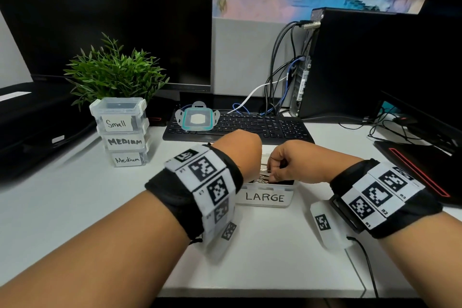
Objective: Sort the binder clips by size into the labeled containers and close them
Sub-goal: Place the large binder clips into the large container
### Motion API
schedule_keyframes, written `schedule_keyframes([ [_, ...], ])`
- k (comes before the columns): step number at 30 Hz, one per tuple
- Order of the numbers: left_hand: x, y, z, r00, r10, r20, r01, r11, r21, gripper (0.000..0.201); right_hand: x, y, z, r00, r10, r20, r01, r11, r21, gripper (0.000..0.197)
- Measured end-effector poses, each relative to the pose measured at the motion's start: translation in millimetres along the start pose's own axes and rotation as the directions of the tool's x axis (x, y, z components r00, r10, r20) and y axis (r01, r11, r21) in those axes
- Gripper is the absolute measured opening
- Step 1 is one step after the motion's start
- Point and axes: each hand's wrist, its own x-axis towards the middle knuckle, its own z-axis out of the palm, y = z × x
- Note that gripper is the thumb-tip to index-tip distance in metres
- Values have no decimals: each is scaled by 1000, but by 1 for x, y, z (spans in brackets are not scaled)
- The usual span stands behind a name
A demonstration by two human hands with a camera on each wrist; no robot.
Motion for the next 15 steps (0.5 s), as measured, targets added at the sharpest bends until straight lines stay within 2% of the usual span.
schedule_keyframes([
  [4,-1,0,-1,998,-27,51,27,1000,-3,30,-1,-1,1,1000,-8,-5,8,1000,-11,29],
  [7,-5,6,-4,998,-22,67,15,996,92,25,0,-1,2,1000,-1,-2,1,1000,-9,28],
  [10,-8,19,-2,997,-37,63,26,987,156,22,0,-1,1,1000,8,-1,-8,1000,4,23],
  [12,-9,26,2,998,-26,53,17,987,163,25,0,-2,2,1000,12,-9,-12,1000,0,12],
  [15,-12,21,5,1000,-16,-10,17,989,148,22,-2,-2,4,999,-5,-40,4,1000,-14,10],
])
